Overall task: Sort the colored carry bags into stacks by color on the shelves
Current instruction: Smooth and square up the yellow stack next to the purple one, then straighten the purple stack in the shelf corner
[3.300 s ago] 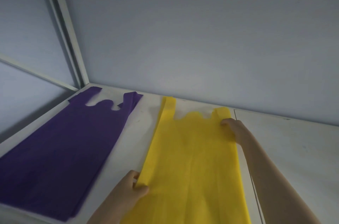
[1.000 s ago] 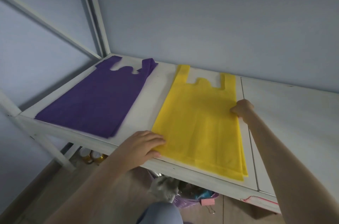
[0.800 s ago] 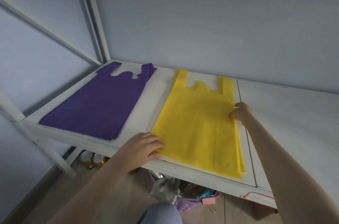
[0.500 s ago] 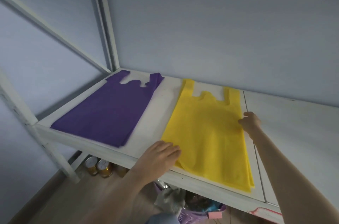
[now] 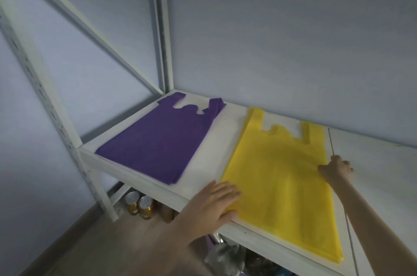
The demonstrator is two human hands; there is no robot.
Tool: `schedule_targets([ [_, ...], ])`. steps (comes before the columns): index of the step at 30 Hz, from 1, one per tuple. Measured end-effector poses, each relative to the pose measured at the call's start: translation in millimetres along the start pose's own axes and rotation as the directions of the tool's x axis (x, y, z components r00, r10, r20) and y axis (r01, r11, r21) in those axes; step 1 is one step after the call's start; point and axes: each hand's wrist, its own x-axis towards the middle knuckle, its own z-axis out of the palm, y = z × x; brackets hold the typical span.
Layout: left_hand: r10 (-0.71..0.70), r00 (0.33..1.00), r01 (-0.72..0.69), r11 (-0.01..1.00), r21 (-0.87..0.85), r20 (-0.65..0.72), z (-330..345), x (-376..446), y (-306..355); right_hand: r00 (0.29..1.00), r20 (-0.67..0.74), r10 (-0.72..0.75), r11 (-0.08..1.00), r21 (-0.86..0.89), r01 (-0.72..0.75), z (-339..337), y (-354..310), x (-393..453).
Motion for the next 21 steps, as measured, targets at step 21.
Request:
schedule_targets([
  [21, -0.885, 0.444, 0.874, 0.462, -0.153, -0.139, -75, -66, -139, 0.905, 0.17, -0.39, 0.91, 0.22, 0.351, 87, -130, -102],
])
